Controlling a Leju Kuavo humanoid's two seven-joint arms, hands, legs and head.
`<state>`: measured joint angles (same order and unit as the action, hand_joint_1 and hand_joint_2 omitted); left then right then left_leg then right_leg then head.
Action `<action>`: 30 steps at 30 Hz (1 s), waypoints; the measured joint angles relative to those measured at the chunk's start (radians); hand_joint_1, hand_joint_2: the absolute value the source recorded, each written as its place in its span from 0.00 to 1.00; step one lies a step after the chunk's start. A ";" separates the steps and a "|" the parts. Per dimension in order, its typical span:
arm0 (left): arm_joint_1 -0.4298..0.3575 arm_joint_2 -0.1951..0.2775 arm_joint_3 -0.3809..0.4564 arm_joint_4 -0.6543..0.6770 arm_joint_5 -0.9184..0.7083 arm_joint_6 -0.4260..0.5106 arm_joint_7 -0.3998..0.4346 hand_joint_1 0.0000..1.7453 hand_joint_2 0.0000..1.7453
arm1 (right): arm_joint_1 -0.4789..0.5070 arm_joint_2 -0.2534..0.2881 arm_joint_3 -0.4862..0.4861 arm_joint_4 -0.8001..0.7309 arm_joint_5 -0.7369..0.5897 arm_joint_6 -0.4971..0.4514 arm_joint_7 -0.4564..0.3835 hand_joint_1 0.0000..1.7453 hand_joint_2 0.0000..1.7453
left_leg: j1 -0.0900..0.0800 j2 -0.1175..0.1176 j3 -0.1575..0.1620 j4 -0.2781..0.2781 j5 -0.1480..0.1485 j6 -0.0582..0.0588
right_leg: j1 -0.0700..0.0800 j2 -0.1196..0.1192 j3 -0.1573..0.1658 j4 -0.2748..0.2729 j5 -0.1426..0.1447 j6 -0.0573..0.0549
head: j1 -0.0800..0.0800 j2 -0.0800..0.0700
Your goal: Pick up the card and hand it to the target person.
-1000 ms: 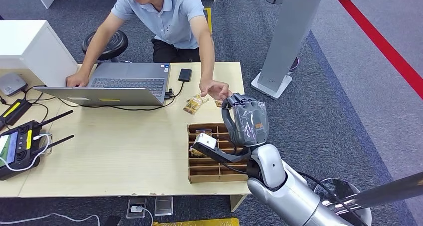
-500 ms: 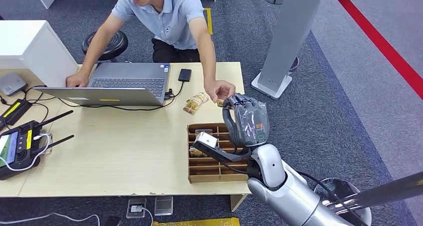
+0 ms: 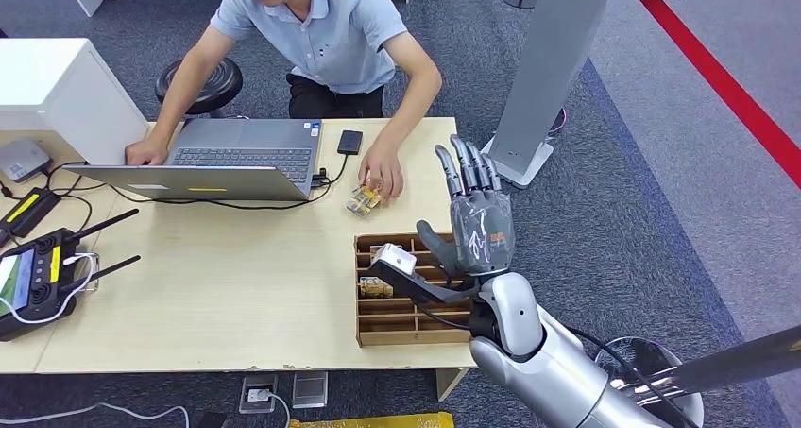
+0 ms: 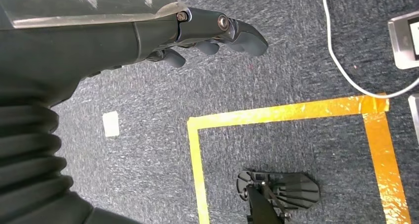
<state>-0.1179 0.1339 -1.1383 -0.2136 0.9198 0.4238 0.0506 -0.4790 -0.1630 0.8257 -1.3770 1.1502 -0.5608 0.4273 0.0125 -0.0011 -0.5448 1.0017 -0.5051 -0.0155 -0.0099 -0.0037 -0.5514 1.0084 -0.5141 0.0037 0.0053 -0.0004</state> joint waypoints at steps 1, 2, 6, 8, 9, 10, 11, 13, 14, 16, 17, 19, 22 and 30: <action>0.002 0.000 0.000 0.000 0.002 0.003 0.000 0.00 0.00 | 0.003 -0.004 -0.003 -0.015 -0.021 -0.014 -0.001 0.00 1.00 | 0.000 0.000 0.000 0.000 0.000 0.000 | 0.000 0.000 0.000 0.000 0.000 0.000 | 0.000 0.000; 0.005 0.000 0.000 0.000 0.005 0.005 0.000 0.00 0.00 | 0.006 -0.009 -0.007 -0.033 -0.046 -0.031 -0.005 0.00 1.00 | 0.000 0.000 0.000 0.000 0.000 0.000 | 0.000 0.000 0.000 0.000 0.000 0.000 | 0.000 0.000; 0.010 0.000 0.000 0.000 0.013 0.009 0.000 0.00 0.00 | 0.027 -0.030 -0.027 -0.112 -0.199 -0.088 -0.060 0.00 1.00 | 0.000 0.000 0.000 0.000 0.000 0.000 | 0.000 0.000 0.000 0.000 0.000 0.000 | 0.001 0.000; 0.011 0.000 0.000 0.000 0.018 0.010 0.000 0.00 0.00 | 0.052 -0.039 -0.045 -0.156 -0.336 -0.104 -0.126 0.00 1.00 | 0.000 0.000 0.000 0.000 0.000 0.000 | 0.000 0.000 0.000 0.000 0.000 0.000 | 0.001 0.000; 0.012 0.000 0.000 0.000 0.020 0.011 0.000 0.00 0.00 | 0.065 -0.042 -0.055 -0.178 -0.394 -0.107 -0.157 0.00 1.00 | 0.000 0.000 0.000 0.000 0.000 0.000 | 0.000 0.000 0.000 0.000 0.000 0.000 | 0.001 0.000; 0.013 0.000 0.000 0.000 0.021 0.012 -0.001 0.00 0.00 | 0.076 -0.046 -0.064 -0.197 -0.434 -0.108 -0.179 0.00 1.00 | 0.000 0.000 0.000 0.000 0.000 0.000 | 0.000 0.000 0.000 0.000 0.000 0.000 | 0.001 0.000; 0.013 0.000 0.000 0.000 0.021 0.013 -0.001 0.00 0.00 | 0.084 -0.049 -0.072 -0.212 -0.455 -0.108 -0.191 0.00 1.00 | 0.000 0.000 0.000 0.000 0.000 0.000 | 0.000 0.000 0.000 0.000 0.000 0.000 | 0.000 0.000; 0.014 0.000 0.000 0.000 0.022 0.013 -0.001 0.00 0.00 | 0.092 -0.054 -0.083 -0.236 -0.483 -0.108 -0.207 0.00 1.00 | 0.000 0.000 0.000 0.000 0.000 0.000 | 0.000 0.000 0.000 0.000 0.000 0.000 | 0.000 0.000; 0.014 0.000 0.000 0.000 0.022 0.013 -0.002 0.00 0.00 | 0.097 -0.057 -0.088 -0.247 -0.508 -0.108 -0.217 0.00 1.00 | 0.000 0.000 0.001 0.000 0.000 0.000 | 0.000 0.000 0.000 0.000 0.000 0.000 | 0.000 0.000; 0.014 0.000 0.000 0.000 0.022 0.013 -0.002 0.00 0.00 | 0.114 -0.065 -0.101 -0.270 -0.600 -0.106 -0.247 0.00 1.00 | 0.000 0.000 0.001 0.000 0.000 0.000 | 0.000 0.000 0.000 0.000 0.000 0.000 | 0.000 0.000; 0.014 0.000 0.000 0.000 0.022 0.013 -0.002 0.00 0.00 | 0.126 -0.070 -0.109 -0.283 -0.665 -0.102 -0.263 0.00 1.00 | 0.000 0.000 0.001 0.000 0.000 0.000 | 0.000 0.000 0.000 0.000 0.000 0.000 | 0.000 0.000; 0.015 0.000 0.000 0.000 0.023 0.014 -0.001 0.00 0.00 | 0.152 -0.085 -0.125 -0.305 -0.810 -0.076 -0.293 0.00 1.00 | 0.000 0.000 0.001 0.000 0.000 0.000 | 0.000 0.000 0.000 0.000 0.000 0.000 | 0.000 0.000; 0.015 0.000 0.000 0.000 0.024 0.013 0.006 0.00 0.00 | 0.208 -0.108 -0.152 -0.318 -1.050 0.032 -0.325 0.00 1.00 | 0.000 0.000 0.000 0.000 0.000 0.000 | 0.000 0.000 0.000 0.000 0.000 0.000 | 0.001 0.000; 0.014 0.001 0.000 0.000 0.025 0.013 0.022 0.00 0.00 | 0.339 -0.130 -0.195 -0.286 -1.339 0.229 -0.363 0.00 1.00 | 0.000 0.000 -0.001 0.000 0.000 0.000 | 0.000 0.000 -0.001 0.000 0.000 0.000 | -0.001 0.000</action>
